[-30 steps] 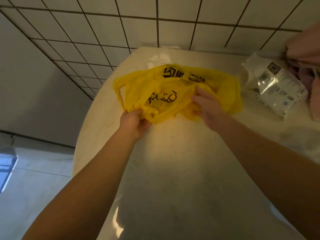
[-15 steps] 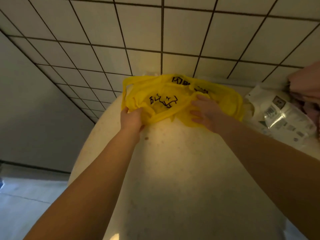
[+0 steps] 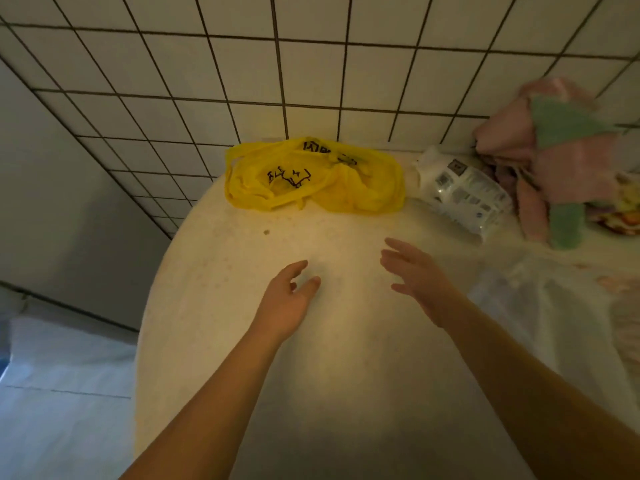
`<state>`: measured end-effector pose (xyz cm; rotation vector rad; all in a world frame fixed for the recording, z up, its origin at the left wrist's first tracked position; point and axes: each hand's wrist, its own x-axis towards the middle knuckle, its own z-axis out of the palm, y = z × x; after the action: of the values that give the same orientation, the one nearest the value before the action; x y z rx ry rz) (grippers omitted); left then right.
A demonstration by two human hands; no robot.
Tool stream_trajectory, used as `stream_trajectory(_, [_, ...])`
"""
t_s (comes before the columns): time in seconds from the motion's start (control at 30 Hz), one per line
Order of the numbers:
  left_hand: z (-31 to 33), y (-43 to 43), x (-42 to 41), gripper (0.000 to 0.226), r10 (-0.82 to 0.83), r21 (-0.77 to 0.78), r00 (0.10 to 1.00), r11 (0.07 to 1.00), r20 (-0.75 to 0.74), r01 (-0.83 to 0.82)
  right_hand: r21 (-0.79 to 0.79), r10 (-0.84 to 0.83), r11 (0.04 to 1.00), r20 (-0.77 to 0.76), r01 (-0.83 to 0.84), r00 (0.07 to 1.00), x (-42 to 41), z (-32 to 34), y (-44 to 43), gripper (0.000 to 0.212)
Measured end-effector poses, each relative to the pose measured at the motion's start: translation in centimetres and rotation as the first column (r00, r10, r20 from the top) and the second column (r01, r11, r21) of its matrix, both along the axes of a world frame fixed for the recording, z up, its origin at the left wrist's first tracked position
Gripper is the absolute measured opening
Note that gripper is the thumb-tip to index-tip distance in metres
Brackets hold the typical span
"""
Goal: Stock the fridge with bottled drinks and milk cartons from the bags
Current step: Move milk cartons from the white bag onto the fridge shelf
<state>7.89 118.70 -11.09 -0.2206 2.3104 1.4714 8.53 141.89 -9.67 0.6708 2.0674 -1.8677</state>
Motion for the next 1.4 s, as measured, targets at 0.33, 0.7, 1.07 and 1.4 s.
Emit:
stream_trajectory(0.33, [-0.1,6.6,12.8,0.034,-0.471,-0.132,0.882,0.873,0.016,0.469,0.499,-0.027,0.863,-0.117,0.082,0.993,17.2,-1.4,7.4,0.032])
stream_trajectory(0.7, [-0.1,16.6,19.4,0.047,-0.757,-0.071,0.628,0.627,0.184,0.776,0.821,-0.282,0.486,-0.179,0.301,0.942,31.3,-0.5,15.1,0.033])
stream_trajectory(1.07, [-2.5,26.6,25.3,0.129,-0.319,0.181,0.743,0.947,0.588,0.264,0.852,-0.598,0.396,-0.045,0.343,0.801,38.9,-2.3,22.0,0.060])
stream_trajectory(1.4, [-4.1,41.2,29.1,0.145,0.158,0.004,0.858,0.983,0.488,-0.184,0.782,-0.478,0.597,0.168,0.179,0.862,38.2,-6.0,37.1,0.097])
